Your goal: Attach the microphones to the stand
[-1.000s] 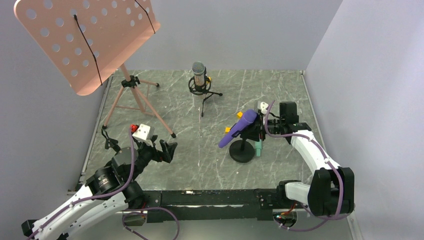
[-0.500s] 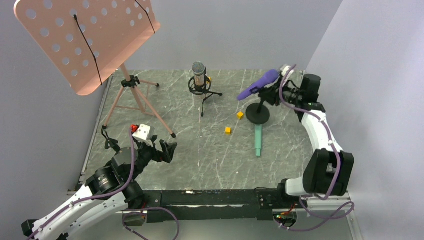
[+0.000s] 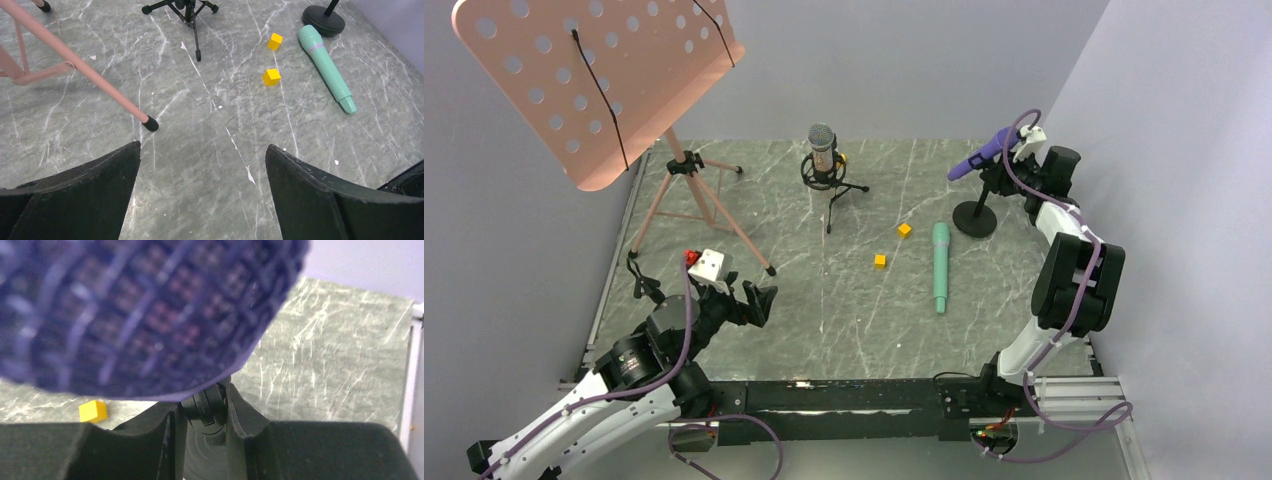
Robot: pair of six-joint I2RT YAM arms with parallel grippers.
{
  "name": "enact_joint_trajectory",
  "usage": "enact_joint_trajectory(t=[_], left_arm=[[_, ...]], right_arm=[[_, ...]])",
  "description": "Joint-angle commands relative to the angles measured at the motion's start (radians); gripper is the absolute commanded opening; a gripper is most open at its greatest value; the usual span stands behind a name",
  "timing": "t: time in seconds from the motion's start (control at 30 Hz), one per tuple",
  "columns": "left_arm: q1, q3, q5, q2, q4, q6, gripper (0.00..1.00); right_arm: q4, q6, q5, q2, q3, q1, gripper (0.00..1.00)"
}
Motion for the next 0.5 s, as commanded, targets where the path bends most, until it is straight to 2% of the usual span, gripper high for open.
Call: enact_joint_trajectory(t=[0.0,0.17,0.37,0.43,0.47], left_arm=[[-0.002,0.01,-0.009,0.014,0.011,0.006,0.99],[-0.002,0.009,-0.005,0.017,0.016,0.012,0.99],[-0.002,0.021,0.003,0.023,0.008,0.012,0.99],[-0.002,0.025,0.008,0.021,0.007,0.013,0.99],[-0.002,0.026,0.01,0.02,0.007,0.013,0.99]], right_arm=[[0.144,0.018,0.0,-0.014,0.042,-0.002,0.08],[0.117,-0.023,-0.033,-0.034,0.002,-0.002,0.34],[0.092,-0.05,-0.049,-0.109,-0.043,-0.01,0.84],[0.09,-0.056,-0.05,-0.146,-0.069,-0.015,0.96],[0.082,-0.057,-0.044,-0.165,-0.08,-0.018,0.99]])
